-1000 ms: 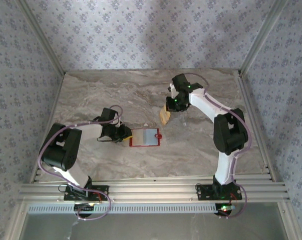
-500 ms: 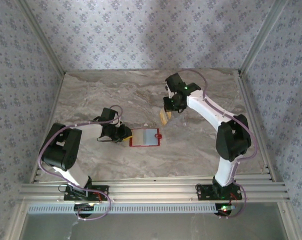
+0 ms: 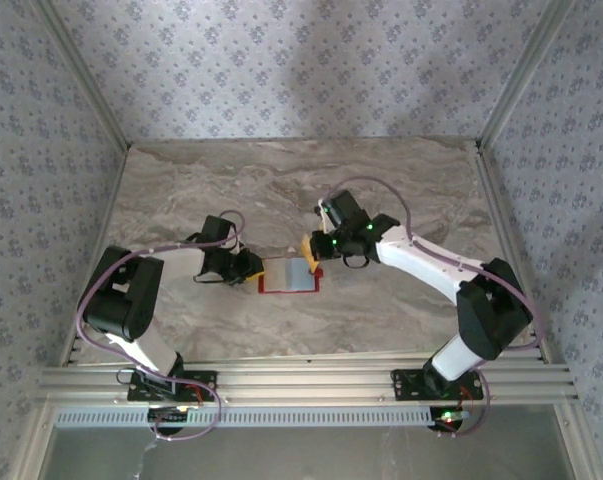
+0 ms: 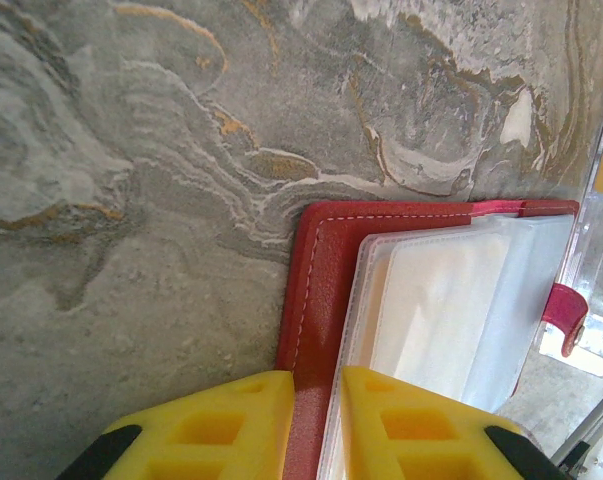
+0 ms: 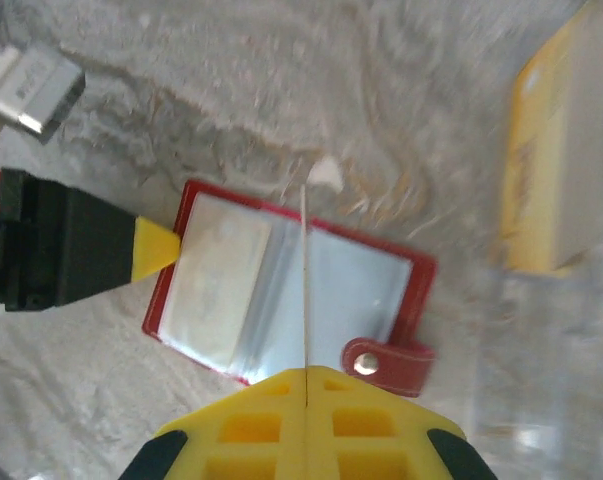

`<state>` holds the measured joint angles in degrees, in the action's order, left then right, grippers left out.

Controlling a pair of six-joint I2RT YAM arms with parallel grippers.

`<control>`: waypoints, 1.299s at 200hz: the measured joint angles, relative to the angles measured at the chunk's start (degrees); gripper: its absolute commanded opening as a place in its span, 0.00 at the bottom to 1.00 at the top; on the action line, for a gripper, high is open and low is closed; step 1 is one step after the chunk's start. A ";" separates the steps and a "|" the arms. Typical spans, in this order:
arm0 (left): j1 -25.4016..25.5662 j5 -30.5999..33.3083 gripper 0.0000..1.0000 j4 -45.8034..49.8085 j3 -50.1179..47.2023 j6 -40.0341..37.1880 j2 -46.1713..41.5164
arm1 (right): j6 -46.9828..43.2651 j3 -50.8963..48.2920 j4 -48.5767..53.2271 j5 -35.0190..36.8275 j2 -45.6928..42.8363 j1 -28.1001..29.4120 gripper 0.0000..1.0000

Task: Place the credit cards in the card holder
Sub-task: Insert the credit card into the card slot.

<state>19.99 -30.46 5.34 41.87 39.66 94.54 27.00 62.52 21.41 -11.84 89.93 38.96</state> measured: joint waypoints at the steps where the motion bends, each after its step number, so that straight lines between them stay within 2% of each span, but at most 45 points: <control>1: 0.00 0.00 0.22 0.00 0.00 0.00 0.00 | 0.13 -0.20 -0.22 -0.20 0.02 0.00 0.00; 34: 0.00 0.00 0.22 0.00 0.00 0.00 0.00 | 4.79 -6.54 -9.79 -8.20 2.05 0.02 0.00; 78: 0.00 0.00 0.22 0.00 0.00 0.00 0.00 | 8.59 -8.39 -17.84 -13.42 4.72 -0.09 0.00; 260: 0.02 0.00 0.22 0.00 0.00 0.00 0.00 | 9.68 -10.32 -19.87 -14.56 5.27 -1.88 0.00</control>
<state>20.01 -30.46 5.34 41.87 39.66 94.54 36.69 52.21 1.54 -26.39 95.20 37.08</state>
